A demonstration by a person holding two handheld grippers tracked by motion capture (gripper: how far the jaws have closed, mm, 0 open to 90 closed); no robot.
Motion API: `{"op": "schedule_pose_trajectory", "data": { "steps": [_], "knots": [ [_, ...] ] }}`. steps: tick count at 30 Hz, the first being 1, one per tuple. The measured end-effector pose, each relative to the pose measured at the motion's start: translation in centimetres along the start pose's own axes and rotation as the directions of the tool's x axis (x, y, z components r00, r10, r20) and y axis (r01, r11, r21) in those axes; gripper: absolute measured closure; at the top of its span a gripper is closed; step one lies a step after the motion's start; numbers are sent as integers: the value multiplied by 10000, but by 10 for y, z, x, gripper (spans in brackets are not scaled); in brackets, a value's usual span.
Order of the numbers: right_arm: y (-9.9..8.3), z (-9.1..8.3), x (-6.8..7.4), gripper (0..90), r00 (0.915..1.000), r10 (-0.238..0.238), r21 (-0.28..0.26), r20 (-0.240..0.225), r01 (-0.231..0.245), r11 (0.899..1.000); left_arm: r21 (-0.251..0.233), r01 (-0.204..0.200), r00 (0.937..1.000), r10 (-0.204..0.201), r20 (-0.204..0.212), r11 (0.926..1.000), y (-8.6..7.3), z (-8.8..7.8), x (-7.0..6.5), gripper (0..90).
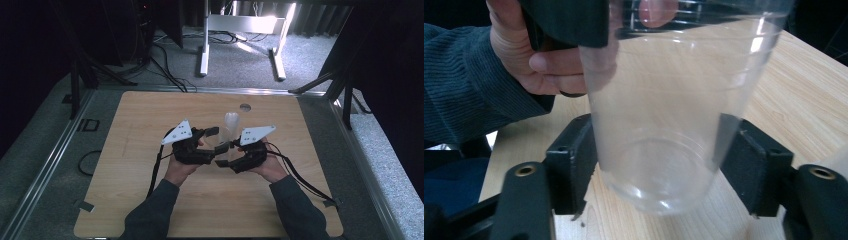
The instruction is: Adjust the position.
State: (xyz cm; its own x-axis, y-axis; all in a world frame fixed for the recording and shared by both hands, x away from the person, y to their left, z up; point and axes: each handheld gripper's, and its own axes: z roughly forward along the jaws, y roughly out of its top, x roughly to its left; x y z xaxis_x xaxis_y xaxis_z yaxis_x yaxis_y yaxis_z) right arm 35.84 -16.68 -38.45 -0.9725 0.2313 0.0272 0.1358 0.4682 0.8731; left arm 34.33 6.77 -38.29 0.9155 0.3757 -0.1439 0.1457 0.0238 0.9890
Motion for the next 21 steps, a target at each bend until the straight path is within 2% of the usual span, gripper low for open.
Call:
{"op": "schedule_pose_trajectory", "data": {
  "steps": [5, 7, 11, 12, 15, 16, 21],
  "knots": [
    [0, -3, -1, 291, 9998, 40, -44, 176, -40, 10000, -31, -8, 9999, 8, -123, 10000, 0, -2, 1, 275],
    [0, -5, -2, 269, 9992, 71, -25, 381, -70, 10000, 11, -77, 9994, 77, -346, 10000, 1, -3, 1, 275],
    [1, -9, -1, 249, 9982, 36, -33, 592, -34, 10000, 19, -115, 9987, 116, -501, 9999, 1, -6, 2, 275],
    [1, -10, -1, 245, 9981, 41, -28, 610, -39, 10000, 27, -159, 9977, 160, -663, 9999, 1, -7, 3, 274],
    [2, -11, -1, 239, 9966, -20, 30, 818, 17, 10000, 64, -192, 9971, 196, -729, 9998, 1, -8, 3, 274],
    [2, -11, -1, 237, 9966, -20, 30, 818, 17, 10000, 89, -244, 9956, 251, -902, 9997, 0, -9, 4, 274],
    [3, -16, 1, 219, 9930, -121, 160, 1177, 103, 9998, 94, -309, 9923, 318, -1200, 9995, 1, -12, 6, 275]
  ]
}}
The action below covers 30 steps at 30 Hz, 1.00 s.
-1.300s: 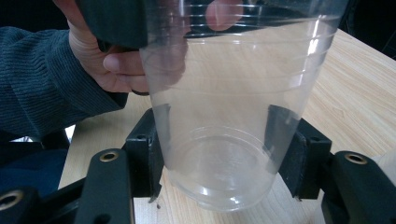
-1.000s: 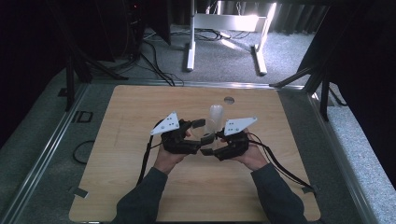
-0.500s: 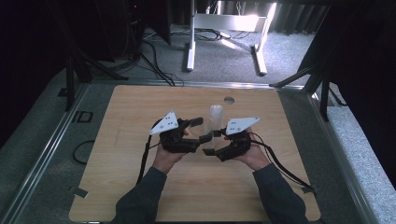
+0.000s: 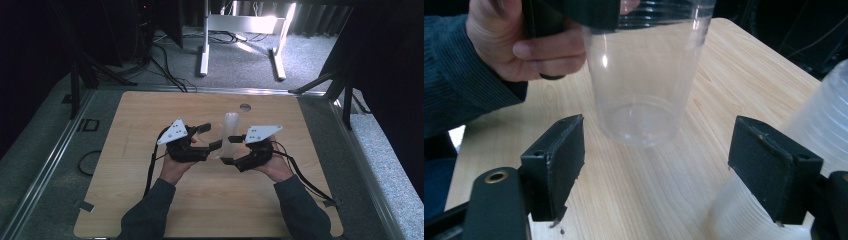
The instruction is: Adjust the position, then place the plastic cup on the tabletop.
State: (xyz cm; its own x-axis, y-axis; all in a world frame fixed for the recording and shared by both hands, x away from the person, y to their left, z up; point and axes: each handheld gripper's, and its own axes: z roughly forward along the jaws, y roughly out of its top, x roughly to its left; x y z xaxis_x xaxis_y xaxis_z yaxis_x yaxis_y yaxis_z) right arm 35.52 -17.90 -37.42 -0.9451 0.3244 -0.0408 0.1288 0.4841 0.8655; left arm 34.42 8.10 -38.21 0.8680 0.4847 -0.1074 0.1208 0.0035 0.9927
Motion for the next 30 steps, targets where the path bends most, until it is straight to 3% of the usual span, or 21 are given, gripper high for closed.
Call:
{"op": "schedule_pose_trajectory", "data": {
  "steps": [13, 15, 16, 24, 28, 30],
  "knots": [
    [2, -9, 2, 218, 9985, -86, 113, 536, 80, 9999, -103, -24, 9949, 13, -1013, 9999, -2, -11, 5, 276],
    [2, -10, 2, 218, 9984, -76, 108, 558, 70, 9999, -103, -24, 9949, 13, -1013, 9999, -2, -11, 5, 276],
    [3, -11, 1, 221, 9982, -59, 96, 602, 53, 9999, -55, -63, 9912, 56, -1319, 10000, -4, -13, 7, 276],
    [3, -12, 2, 227, 9980, -33, 92, 632, 27, 10000, 49, -94, 9858, 101, -1675, 9999, -7, -13, 8, 278],
    [3, -12, 4, 245, 9977, -50, 167, 671, 39, 9999, 364, -167, 9740, 245, -2254, 9992, -8, -13, 9, 283],
    [3, -12, 5, 245, 9977, -54, 201, 682, 41, 9998, 375, -127, 9711, 213, -2378, 9992, -9, -14, 10, 283]
  ]
}}
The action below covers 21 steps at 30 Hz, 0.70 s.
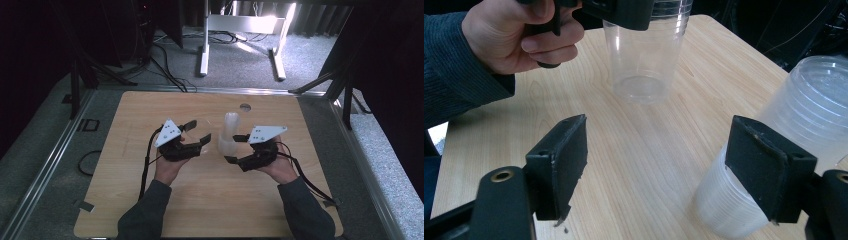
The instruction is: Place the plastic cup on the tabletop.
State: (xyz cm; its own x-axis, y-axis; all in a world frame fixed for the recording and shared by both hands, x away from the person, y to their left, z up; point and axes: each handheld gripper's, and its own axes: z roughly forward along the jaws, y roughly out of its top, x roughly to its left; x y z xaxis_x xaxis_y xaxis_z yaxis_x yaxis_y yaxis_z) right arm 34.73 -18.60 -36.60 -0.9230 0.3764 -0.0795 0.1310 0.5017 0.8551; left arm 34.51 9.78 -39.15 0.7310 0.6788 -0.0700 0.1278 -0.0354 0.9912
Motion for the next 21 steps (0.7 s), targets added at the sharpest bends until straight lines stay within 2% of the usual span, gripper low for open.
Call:
{"op": "schedule_pose_trajectory", "data": {
  "steps": [8, 16, 21],
  "knots": [
    [-1, 2, 2, 283, 10000, -4, 92, 68, 3, 10000, 199, -224, 9973, 237, -690, 9996, -1, -1, 5, 285],
    [-1, 2, 2, 283, 10000, 6, 129, 65, -7, 9999, 211, -229, 9934, 251, -1119, 9995, -3, -2, 5, 285],
    [-2, 2, 4, 284, 10000, -37, 272, 59, 36, 9996, 355, -381, 9899, 426, -1354, 9986, -5, -2, 6, 285]
  ]
}}
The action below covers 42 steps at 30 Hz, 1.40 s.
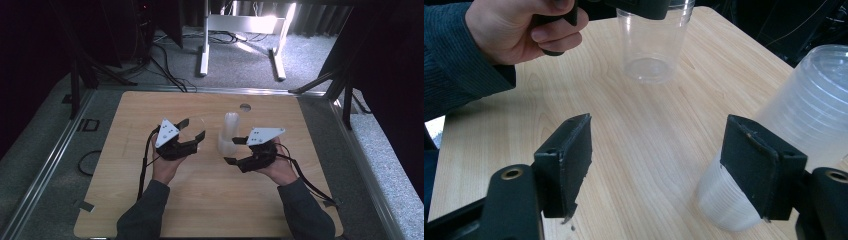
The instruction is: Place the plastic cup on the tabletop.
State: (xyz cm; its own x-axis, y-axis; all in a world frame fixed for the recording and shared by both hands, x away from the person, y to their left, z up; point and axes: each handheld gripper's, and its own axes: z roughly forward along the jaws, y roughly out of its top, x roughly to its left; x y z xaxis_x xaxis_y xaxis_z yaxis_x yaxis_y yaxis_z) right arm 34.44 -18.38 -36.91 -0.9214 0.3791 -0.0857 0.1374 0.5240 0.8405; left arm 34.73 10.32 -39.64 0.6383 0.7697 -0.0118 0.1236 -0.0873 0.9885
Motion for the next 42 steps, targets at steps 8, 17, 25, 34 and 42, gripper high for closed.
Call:
{"op": "schedule_pose_trajectory", "data": {
  "steps": [8, 17, 25, 34, 42],
  "knots": [
    [0, -1, 1, 284, 10000, -76, 47, -47, 76, 10000, 120, 0, 9993, 5, -368, 9999, -3, -1, 3, 285],
    [0, 0, 1, 284, 9999, -142, 94, -44, 142, 9999, 203, -190, 9950, 209, -972, 9996, -4, -3, 8, 285],
    [-1, 1, 2, 284, 9999, -119, 106, -91, 120, 9999, 285, -264, 9894, 302, -1424, 9992, -8, -4, 12, 285],
    [-7, -2, 0, 304, 10000, 24, 67, -90, -23, 10000, 305, -245, 9843, 295, -1742, 9992, -11, -2, 17, 286],
    [-8, -3, 0, 304, 10000, 30, 5, -93, -30, 10000, 306, -279, 9775, 336, -2082, 9991, -14, 0, 21, 287]
  ]
}}
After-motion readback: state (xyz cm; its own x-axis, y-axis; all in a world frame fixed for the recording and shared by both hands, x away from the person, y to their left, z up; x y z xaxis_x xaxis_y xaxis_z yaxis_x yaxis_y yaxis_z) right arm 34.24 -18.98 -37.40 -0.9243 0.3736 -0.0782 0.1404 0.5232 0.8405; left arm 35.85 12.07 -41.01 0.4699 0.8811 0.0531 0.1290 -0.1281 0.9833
